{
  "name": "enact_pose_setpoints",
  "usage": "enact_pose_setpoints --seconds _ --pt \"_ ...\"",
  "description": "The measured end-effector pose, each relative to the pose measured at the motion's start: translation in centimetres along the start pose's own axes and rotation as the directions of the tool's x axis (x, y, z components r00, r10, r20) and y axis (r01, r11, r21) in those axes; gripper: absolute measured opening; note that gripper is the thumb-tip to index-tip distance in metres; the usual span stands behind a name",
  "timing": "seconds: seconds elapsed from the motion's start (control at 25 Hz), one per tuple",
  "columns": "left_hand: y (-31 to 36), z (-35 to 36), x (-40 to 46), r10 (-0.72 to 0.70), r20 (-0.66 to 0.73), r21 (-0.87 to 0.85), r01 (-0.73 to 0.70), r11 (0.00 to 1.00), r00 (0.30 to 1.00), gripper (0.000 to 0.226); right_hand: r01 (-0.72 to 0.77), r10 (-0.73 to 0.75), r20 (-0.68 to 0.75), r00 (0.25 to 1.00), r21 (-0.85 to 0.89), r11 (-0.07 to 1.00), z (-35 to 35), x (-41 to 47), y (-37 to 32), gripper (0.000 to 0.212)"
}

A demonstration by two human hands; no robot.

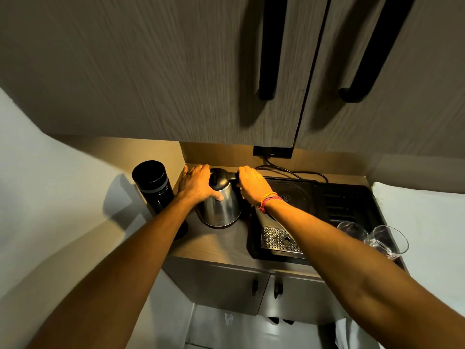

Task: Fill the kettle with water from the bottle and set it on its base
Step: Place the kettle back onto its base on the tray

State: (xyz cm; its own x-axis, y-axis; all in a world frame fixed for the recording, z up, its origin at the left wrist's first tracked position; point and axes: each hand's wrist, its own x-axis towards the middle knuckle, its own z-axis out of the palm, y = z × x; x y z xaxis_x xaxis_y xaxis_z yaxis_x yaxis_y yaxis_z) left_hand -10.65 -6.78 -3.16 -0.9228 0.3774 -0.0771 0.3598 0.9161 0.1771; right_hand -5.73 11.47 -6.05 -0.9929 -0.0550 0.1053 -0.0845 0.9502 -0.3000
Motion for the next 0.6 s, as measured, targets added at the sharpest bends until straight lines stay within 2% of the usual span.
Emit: enact_pose_setpoints --seconds 0.28,0.48,0.6 --pt "1.5 -1.3 -0.6 0.043 -0.052 -0.097 -0.048 0.994 0.998 0.097 0.004 -0.007 -0.116 0.993 -0.019 1.000 -2.0 -1.0 0.4 0.019" --pt "5.0 -2.8 -0.3 0.110 -0.109 -0.184 -0.129 0.974 0.988 0.100 -0.019 0.007 -0.190 0.982 -0.064 0.998 -5.0 -1.9 3.2 0.020" --pt "7.7 -2.9 0.4 0.177 -0.108 -0.180 -0.194 0.964 0.978 0.098 -0.052 0.031 -0.209 0.977 -0.097 0.994 -6.7 -3.0 5.5 0.020"
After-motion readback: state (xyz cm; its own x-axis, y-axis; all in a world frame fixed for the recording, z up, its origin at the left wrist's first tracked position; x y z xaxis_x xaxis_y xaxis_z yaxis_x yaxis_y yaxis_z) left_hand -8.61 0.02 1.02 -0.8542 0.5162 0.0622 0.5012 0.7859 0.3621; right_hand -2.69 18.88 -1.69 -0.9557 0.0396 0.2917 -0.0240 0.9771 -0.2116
